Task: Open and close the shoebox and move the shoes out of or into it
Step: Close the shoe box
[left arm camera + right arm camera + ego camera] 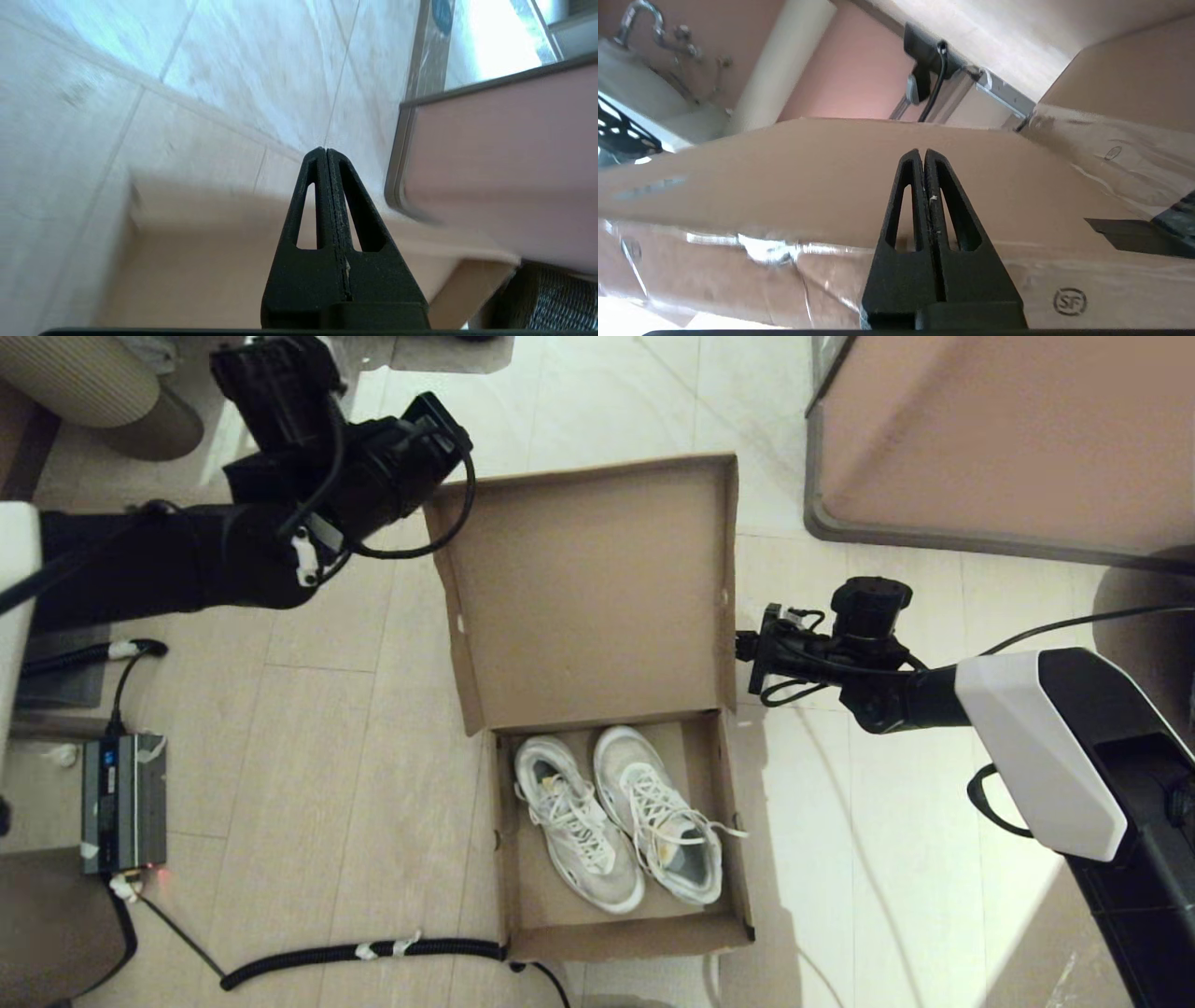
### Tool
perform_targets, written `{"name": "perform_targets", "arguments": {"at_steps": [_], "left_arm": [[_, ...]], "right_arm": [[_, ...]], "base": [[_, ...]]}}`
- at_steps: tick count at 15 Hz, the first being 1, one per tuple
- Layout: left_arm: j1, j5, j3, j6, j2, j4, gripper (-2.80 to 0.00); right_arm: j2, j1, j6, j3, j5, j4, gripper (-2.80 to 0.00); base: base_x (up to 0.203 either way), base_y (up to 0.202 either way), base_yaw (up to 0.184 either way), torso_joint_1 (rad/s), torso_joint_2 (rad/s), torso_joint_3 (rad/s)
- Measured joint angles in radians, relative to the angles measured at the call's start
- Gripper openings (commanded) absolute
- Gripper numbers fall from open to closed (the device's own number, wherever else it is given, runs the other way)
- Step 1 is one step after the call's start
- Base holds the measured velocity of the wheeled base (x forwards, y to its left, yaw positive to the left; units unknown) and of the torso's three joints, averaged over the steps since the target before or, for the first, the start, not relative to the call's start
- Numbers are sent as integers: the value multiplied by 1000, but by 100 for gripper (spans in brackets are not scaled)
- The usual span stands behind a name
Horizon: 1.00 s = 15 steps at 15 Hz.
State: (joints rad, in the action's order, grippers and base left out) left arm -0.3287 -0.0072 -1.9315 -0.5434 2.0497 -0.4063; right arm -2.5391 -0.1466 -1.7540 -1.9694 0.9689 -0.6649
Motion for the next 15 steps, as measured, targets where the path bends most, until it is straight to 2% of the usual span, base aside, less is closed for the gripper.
{"name": "perform_targets", "arguments": {"at_steps": [5, 9, 12, 15], "left_arm": [[80, -2, -1, 4, -87, 29, -280], [195, 0, 0, 8, -83, 20, -280], [211, -7, 0, -20, -37, 5, -280], [176, -7, 0, -59, 12, -13, -280]], "right_arm": [[-1, -26, 0, 1, 2, 0, -280], [12, -35, -3, 4, 24, -7, -280], [50, -36, -21, 22, 33, 2, -280], [111, -32, -23, 94, 42, 11, -280]], "base": [[0, 0, 0, 0, 0, 0], [0, 0, 0, 0, 0, 0], [0, 0, 0, 0, 0, 0], [0, 0, 0, 0, 0, 0]]}}
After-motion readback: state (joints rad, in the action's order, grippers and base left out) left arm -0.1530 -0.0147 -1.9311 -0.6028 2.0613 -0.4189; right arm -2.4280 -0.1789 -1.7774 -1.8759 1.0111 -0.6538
